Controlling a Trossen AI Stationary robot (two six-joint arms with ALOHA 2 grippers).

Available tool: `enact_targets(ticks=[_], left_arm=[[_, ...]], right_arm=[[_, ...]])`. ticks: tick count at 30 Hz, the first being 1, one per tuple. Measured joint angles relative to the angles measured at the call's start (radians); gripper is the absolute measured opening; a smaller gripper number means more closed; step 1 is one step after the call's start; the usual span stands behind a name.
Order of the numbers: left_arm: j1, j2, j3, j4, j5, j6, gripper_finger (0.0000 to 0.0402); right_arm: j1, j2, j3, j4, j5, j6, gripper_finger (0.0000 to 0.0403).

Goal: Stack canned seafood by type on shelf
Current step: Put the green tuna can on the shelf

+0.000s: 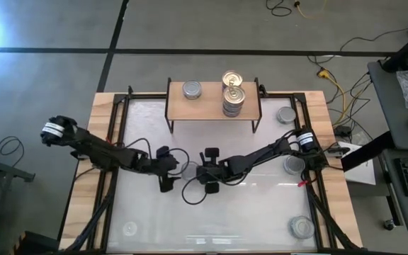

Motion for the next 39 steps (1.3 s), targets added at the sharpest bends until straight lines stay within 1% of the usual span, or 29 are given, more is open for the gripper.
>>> enact_targets(ticks=[5, 7, 9, 11, 13, 15, 17, 20, 25, 30, 35, 39], left_arm=[[-0.001, 0.066, -0.025, 0.031, -0.011, 0.037, 0.038], [-0.001, 0.097, -0.044, 0.117, -0.015, 0.064, 0.0394], [0.0, 0.134, -0.064, 0.253, -0.004, 0.104, 0.0395], [0.004, 0.182, -0.069, 0.354, 0.008, 0.138, 0.0393], [0.006, 0.23, -0.067, 0.436, 0.025, 0.155, 0.0393], [0.007, 0.283, -0.05, 0.485, 0.021, 0.176, 0.0395], [0.006, 0.328, -0.032, 0.51, 0.024, 0.18, 0.0398], [0.003, 0.374, 0.001, 0.526, 0.031, 0.175, 0.0399], [0.001, 0.389, 0.012, 0.565, 0.053, 0.18, 0.04], [-0.001, 0.385, 0.013, 0.575, 0.058, 0.179, 0.04], [0.0, 0.397, 0.015, 0.581, 0.056, 0.15, 0.04], [0.0, 0.41, 0.015, 0.588, 0.055, 0.141, 0.0394]], right_arm=[[-0.004, 0.0, 0.0, 0.011, 0.0, 0.0, 0.0013], [-0.007, 0.0, 0.0, 0.017, 0.0, 0.0, 0.0013], [-0.011, 0.0, 0.0, 0.018, 0.0, 0.0, 0.0013], [-0.015, 0.0, 0.0, 0.02, -0.003, 0.0, 0.0013], [-0.02, 0.0, 0.0, 0.019, -0.01, 0.006, 0.0013], [-0.022, 0.0, -0.001, 0.019, -0.032, 0.015, 0.0013], [-0.022, 0.0, -0.003, 0.027, -0.057, 0.032, 0.0013], [-0.022, 0.0, -0.005, 0.009, -0.056, 0.058, 0.0013], [-0.021, -0.01, 0.007, -0.039, -0.054, 0.062, 0.0013], [-0.011, -0.056, 0.061, -0.159, -0.052, 0.07, 0.0013], [0.001, -0.091, 0.074, -0.323, -0.052, 0.138, 0.0013], [0.023, -0.099, 0.067, -0.361, -0.052, 0.201, 0.0013]])
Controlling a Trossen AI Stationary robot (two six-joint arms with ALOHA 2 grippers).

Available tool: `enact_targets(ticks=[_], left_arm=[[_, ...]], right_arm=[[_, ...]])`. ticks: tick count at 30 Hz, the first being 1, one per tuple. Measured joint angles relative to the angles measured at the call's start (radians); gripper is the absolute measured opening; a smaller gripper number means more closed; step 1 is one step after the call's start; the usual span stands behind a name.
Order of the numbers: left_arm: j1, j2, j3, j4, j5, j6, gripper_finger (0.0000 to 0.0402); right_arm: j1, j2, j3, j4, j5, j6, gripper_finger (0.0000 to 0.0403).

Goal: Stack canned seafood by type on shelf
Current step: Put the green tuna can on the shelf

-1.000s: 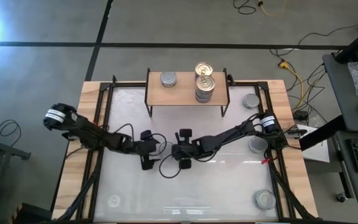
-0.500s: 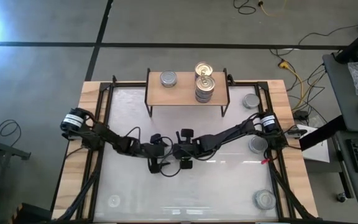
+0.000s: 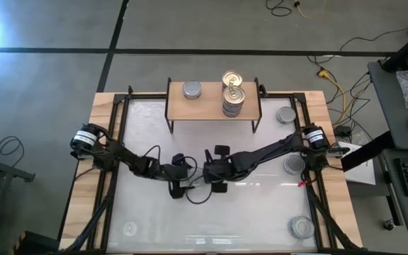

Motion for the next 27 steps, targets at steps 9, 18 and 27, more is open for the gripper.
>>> enact_targets(ticks=[9, 18, 27], left_arm=[[0.0, -0.003, 0.002, -0.002, -0.005, -0.022, 0.034], [0.002, -0.267, -0.001, -0.248, 0.025, 0.003, 0.0337], [0.102, -0.647, 0.14, -0.722, 0.026, 0.226, 0.0337]], right_arm=[[0.033, 0.033, -0.006, 0.024, 0.0, 0.041, 0.0013], [0.048, -0.076, 0.014, -0.017, 0.038, 0.017, 0.0013], [0.048, -0.205, 0.02, 0.129, 0.135, -0.111, 0.0013]])
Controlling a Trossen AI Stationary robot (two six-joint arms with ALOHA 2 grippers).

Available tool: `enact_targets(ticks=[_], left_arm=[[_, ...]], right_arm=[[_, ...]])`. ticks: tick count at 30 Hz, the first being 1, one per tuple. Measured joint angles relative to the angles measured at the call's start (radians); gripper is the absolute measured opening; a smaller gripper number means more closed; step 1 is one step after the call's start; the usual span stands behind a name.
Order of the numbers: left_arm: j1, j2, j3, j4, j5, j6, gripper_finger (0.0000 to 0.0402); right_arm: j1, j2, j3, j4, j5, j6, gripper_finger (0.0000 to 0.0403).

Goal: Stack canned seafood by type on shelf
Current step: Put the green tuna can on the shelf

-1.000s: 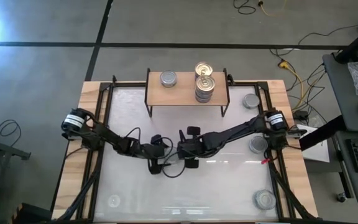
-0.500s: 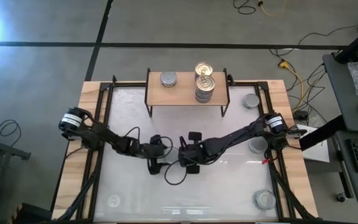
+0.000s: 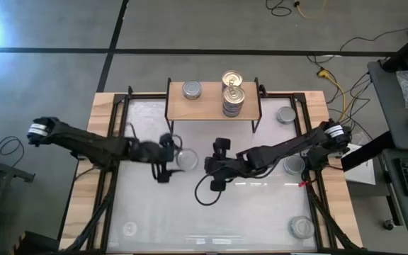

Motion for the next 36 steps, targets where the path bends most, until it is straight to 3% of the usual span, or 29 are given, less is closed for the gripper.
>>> enact_targets(ticks=[3, 8, 18, 28, 36], left_arm=[[0.088, -0.057, 0.097, -0.156, 0.028, 0.101, 0.0338], [0.253, -0.056, 0.255, -0.402, 0.13, 0.232, 0.0348], [0.506, 0.066, 0.423, -0.508, 0.307, 0.4, 0.0344], [0.652, 0.25, 0.551, -0.584, 0.392, 0.478, 0.0344], [0.692, 0.373, 0.678, -0.649, 0.411, 0.486, 0.0347]], right_arm=[[0.0, -0.001, 0.054, 0.025, 0.016, -0.091, 0.0013], [-0.014, 0.024, 0.15, 0.045, 0.168, -0.299, 0.0013], [-0.128, 0.095, 0.194, 0.194, 0.292, -0.582, 0.0013], [-0.26, 0.166, 0.187, 0.274, 0.275, -0.687, 0.0013], [-0.333, 0.192, 0.187, 0.292, 0.241, -0.714, 0.0013]])
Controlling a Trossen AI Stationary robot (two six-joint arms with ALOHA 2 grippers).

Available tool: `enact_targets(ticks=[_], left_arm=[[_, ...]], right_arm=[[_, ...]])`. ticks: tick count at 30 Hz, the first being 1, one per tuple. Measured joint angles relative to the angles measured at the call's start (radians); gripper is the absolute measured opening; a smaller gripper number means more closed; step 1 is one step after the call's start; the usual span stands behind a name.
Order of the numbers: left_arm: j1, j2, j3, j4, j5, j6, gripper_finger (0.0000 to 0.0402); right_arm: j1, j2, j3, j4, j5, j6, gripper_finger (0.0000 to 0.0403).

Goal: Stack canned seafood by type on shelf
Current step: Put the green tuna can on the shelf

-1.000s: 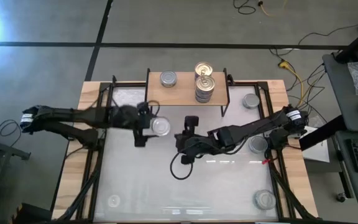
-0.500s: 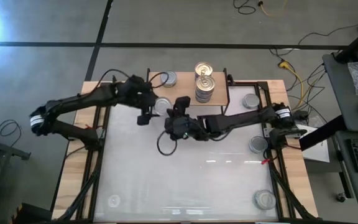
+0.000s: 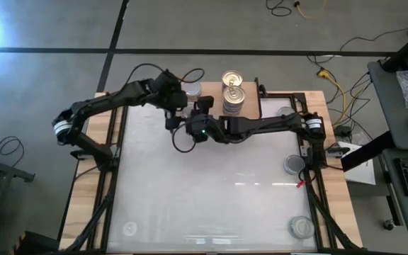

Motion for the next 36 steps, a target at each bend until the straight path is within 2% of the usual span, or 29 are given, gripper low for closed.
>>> enact_targets(ticks=[8, 14, 21, 32, 36], left_arm=[[0.011, 0.086, 0.056, -0.01, -0.003, -0.001, 0.035], [0.014, 0.101, 0.076, -0.035, -0.05, 0.006, 0.0356], [0.015, 0.115, 0.08, -0.047, -0.066, 0.018, 0.0395], [0.018, 0.096, 0.172, -0.214, -0.085, -0.003, 0.0382], [0.01, 0.064, 0.207, -0.3, -0.088, -0.122, 0.0382]], right_arm=[[-0.053, 0.0, -0.014, 0.002, -0.137, 0.01, 0.0013], [-0.066, -0.002, -0.043, 0.009, -0.152, 0.029, 0.0013], [-0.067, -0.002, -0.053, -0.008, -0.2, 0.03, 0.0013], [-0.08, -0.002, -0.053, 0.002, -0.204, 0.035, 0.0013], [-0.099, -0.002, -0.054, 0.005, -0.225, 0.053, 0.0013]])
